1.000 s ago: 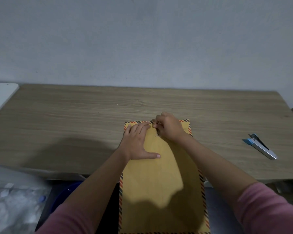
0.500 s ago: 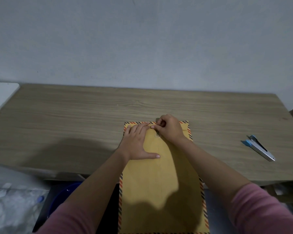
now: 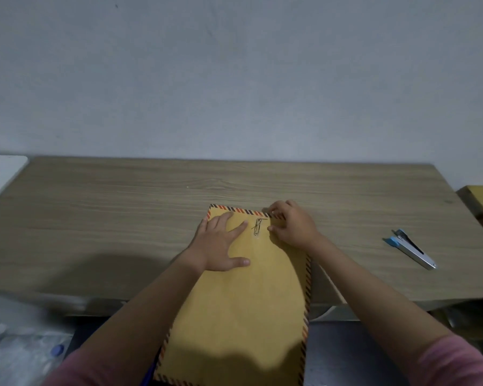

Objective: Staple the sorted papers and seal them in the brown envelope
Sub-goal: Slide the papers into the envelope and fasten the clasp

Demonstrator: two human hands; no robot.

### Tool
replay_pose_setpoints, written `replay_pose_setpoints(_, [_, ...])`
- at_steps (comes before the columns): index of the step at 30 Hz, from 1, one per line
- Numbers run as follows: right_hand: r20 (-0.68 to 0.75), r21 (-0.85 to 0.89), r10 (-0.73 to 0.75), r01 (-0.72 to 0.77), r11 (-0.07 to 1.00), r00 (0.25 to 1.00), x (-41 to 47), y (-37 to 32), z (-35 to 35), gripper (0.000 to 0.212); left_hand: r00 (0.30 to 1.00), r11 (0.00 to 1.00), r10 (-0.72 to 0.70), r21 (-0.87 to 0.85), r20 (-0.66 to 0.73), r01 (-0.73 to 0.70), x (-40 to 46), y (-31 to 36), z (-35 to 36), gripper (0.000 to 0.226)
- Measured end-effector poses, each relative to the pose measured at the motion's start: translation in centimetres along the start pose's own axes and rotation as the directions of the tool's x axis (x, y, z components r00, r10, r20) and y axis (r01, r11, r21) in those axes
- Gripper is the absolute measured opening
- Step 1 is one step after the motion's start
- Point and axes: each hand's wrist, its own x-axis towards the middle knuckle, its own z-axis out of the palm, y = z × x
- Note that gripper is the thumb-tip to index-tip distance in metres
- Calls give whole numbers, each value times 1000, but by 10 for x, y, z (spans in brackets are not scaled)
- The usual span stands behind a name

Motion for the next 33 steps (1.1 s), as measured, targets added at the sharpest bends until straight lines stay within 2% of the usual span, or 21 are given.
replay_pose_setpoints(3, [170, 120, 25, -46, 992, 985, 8, -5, -18, 36, 998, 1000, -3, -11, -60, 2, -8, 7, -1, 88])
replay_pose_setpoints(5, [162, 201, 21, -53, 978, 987, 11, -5, -24, 35, 990, 993, -88, -88, -114, 78, -15, 10, 4, 87])
replay_pose_setpoints(8, [131, 224, 5, -35, 974, 991, 11, -10, -29, 36, 966, 967, -205, -184, -159, 175, -25, 14, 6, 85])
replay_pose_setpoints(10, [135, 247, 10, -43, 968, 991, 10, -17, -35, 35, 948, 968, -179, -219, -265, 121, -30, 25, -1, 79])
replay_pose_setpoints(13, [175, 394, 52, -118, 912, 983, 7, -36, -51, 33, 916, 911, -148, -413, -373, -21, -42, 56, -29, 74])
replay_pose_setpoints(16, [232, 610, 99, -224, 760, 968, 5, -60, -80, 30, 902, 853, -150, -515, -405, -89, -56, 86, -61, 81])
replay_pose_setpoints(18, [294, 727, 100, -290, 623, 951, 6, -75, -101, 26, 907, 830, -149, -549, -394, -102, -67, 99, -81, 95])
replay_pose_setpoints(20, [338, 782, 75, -324, 532, 938, 11, -92, -123, 20, 912, 815, -151, -571, -380, -103, -74, 106, -102, 116])
replay_pose_setpoints(22, [372, 818, 5, -330, 471, 928, 14, -110, -145, 17, 899, 796, -142, -588, -415, -145, -77, 107, -123, 124])
replay_pose_setpoints(24, [362, 892, -64, -326, 313, 930, 12, -130, -167, 17, 857, 749, -110, -609, -504, -262, -79, 104, -143, 113])
replay_pose_setpoints(25, [349, 925, -80, -329, 193, 934, 10, -139, -178, 17, 825, 720, -93, -611, -557, -331, -80, 102, -154, 103])
replay_pose_setpoints(27, [261, 964, -129, -252, 83, 957, 7, -151, -191, 20, 739, 682, -104, -589, -666, -434, -84, 92, -175, 88])
replay_pose_setpoints(29, [110, 989, -153, -92, 117, 982, 10, -159, -195, 26, 664, 677, -151, -566, -733, -471, -90, 81, -196, 90])
replay_pose_setpoints(31, [-119, 954, -99, 142, 264, 988, 13, -161, -191, 34, 602, 657, -158, -538, -783, -528, -98, 68, -216, 91])
replay_pose_setpoints(33, [-296, 859, -59, 293, 421, 953, 16, -156, -182, 50, 537, 650, -135, -483, -833, -586, -108, 56, -236, 89])
